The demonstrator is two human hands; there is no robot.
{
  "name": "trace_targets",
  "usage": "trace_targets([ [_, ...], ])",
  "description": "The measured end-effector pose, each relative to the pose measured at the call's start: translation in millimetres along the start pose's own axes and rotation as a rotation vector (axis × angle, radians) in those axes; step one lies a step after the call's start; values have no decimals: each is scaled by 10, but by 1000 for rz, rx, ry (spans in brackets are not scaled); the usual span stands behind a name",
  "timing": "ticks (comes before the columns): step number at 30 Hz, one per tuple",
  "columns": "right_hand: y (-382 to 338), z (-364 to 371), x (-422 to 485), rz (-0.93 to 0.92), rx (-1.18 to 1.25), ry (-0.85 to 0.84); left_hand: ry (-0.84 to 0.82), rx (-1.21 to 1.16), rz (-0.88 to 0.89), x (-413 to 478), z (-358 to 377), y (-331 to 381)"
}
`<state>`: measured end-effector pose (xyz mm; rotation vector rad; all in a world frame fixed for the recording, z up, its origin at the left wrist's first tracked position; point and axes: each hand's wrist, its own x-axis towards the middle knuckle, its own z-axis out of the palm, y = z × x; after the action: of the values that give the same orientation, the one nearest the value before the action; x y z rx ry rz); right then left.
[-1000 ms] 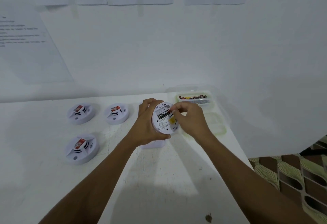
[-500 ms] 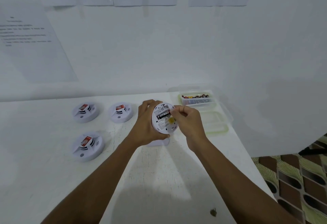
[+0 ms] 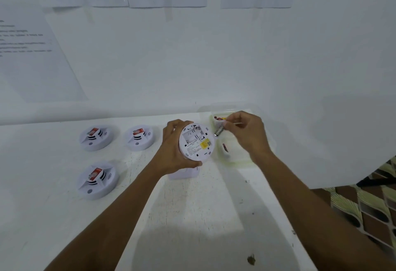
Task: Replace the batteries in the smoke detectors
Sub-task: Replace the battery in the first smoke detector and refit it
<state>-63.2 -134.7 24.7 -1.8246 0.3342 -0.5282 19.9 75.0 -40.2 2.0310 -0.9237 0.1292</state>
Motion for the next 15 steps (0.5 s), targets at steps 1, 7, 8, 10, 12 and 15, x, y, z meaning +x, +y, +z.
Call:
trace_targets([
  [1, 59, -110, 62, 32, -87, -31, -2, 5, -4, 10, -7, -16],
  [7, 365, -242, 359, 77, -635, -384, -35, -3, -39, 74, 58, 15],
  [8, 390, -220, 393, 94, -657, -421, -40, -7, -47, 87, 76, 10],
  [10, 412, -195, 460, 161, -636, -487, -42, 2, -49, 115, 104, -11],
  [12, 392, -217, 507, 239, -546, -563, -39, 7, -47, 149, 127, -19],
  [15, 346, -302, 561, 258, -485, -660, -31, 4, -38, 211, 160, 11],
])
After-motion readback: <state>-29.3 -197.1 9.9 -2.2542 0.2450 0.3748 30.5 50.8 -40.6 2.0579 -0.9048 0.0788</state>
